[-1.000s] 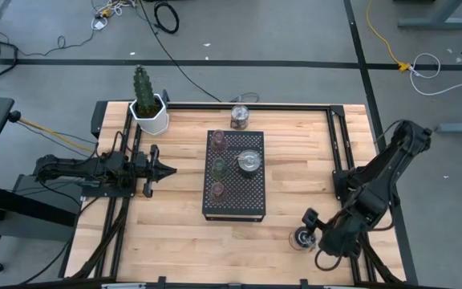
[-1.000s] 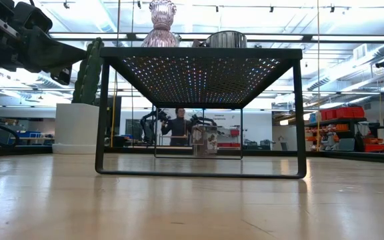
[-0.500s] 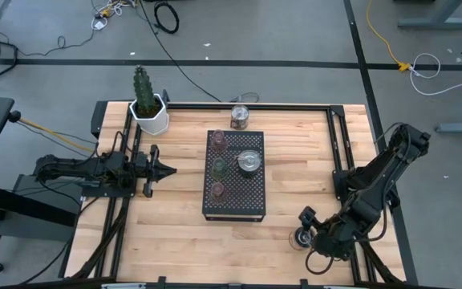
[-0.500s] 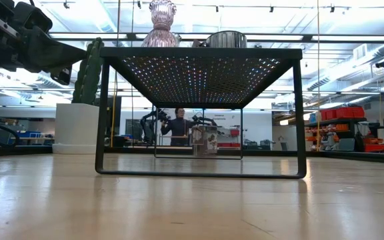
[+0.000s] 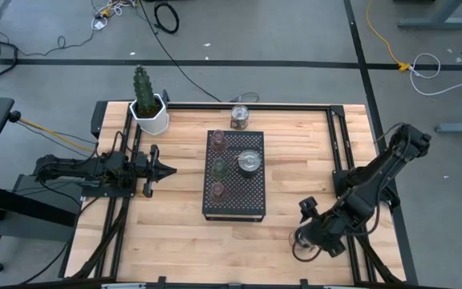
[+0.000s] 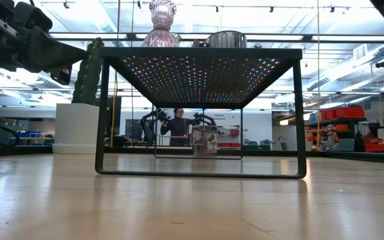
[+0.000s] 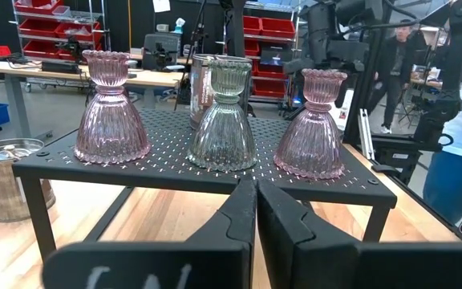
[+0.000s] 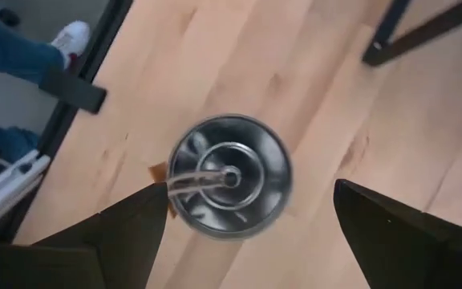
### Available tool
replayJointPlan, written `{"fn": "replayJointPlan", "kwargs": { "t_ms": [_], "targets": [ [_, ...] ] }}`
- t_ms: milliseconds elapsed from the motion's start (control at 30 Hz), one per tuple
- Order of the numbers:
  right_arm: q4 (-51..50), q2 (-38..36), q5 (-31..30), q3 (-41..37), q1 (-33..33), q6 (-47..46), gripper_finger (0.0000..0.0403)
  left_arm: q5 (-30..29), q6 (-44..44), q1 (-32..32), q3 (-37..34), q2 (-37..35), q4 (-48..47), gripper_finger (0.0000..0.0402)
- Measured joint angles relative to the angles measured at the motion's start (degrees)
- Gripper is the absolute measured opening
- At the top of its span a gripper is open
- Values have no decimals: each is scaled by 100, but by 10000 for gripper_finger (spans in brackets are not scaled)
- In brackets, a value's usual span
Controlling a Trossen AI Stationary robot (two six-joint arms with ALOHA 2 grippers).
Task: Pick & Place candle stick holders
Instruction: Put the bottom brown scented candle on the shelf
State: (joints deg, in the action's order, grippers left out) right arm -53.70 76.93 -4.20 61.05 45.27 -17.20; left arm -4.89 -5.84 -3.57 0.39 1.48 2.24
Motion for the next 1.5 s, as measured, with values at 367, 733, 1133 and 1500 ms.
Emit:
{"fn": "replayJointPlan", "kwargs": {
  "t_ms": [367,733,1133,1500],
  "targets": [
    [-282,64,120,95,-691,-1375,355,0,0,0,1,0,0,18],
    [-253,666,429,95,-680,-2024,355,0,1,1,1,0,0,18],
    [-134,754,502,95,-494,-2159,355,0,1,-1,-1,0,0,18],
    [-181,754,668,287,-212,-2295,355,-1,1,0,1,0,0,18]
  ]
}}
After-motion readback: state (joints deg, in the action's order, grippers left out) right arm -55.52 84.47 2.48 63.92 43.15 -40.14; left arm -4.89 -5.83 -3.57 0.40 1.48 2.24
